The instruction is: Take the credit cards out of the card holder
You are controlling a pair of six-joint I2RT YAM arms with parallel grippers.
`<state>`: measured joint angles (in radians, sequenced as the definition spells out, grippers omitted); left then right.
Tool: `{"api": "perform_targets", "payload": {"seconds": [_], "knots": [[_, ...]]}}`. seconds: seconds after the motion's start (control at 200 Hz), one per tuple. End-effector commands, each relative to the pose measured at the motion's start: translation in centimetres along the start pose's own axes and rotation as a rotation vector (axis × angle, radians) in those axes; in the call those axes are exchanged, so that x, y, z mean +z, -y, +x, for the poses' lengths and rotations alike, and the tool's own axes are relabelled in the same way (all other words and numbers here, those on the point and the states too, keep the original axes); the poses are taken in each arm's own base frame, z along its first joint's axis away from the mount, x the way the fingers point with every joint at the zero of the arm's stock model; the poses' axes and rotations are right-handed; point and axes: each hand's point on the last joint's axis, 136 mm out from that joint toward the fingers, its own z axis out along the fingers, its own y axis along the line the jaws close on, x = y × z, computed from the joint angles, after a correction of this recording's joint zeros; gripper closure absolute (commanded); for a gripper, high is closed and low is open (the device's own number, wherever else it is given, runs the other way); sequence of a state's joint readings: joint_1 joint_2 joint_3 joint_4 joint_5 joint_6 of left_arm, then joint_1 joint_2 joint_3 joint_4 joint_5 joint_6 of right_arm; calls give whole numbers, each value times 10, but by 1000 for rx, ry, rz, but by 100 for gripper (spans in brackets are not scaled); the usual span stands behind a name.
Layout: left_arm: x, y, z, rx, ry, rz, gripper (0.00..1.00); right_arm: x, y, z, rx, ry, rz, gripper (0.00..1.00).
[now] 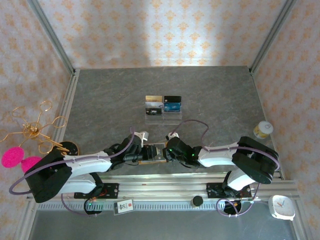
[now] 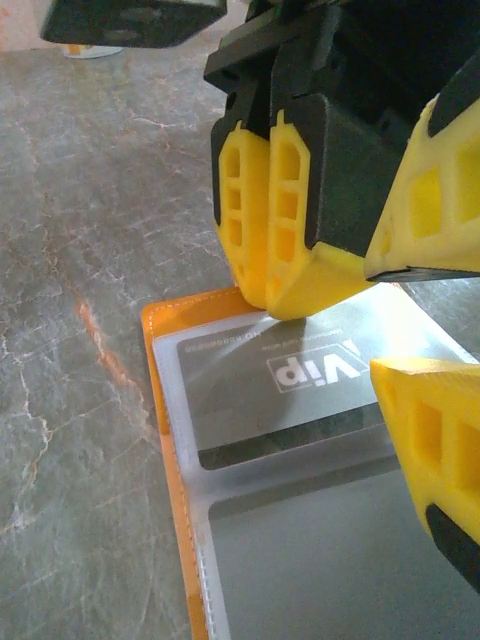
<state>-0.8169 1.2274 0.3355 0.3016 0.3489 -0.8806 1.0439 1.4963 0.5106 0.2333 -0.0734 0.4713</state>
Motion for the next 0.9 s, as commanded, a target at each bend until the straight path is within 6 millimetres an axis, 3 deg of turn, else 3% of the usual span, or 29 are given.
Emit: {"api": "perform_targets", "payload": {"seconds": [0.0,0.896], "knots": [[2,-15,2,14,-2,-81,74,3,13,28,-21,-86,40,83],[12,-21,7,8,-35,-94,76,4,9,26,-23,-85,26,84]]}}
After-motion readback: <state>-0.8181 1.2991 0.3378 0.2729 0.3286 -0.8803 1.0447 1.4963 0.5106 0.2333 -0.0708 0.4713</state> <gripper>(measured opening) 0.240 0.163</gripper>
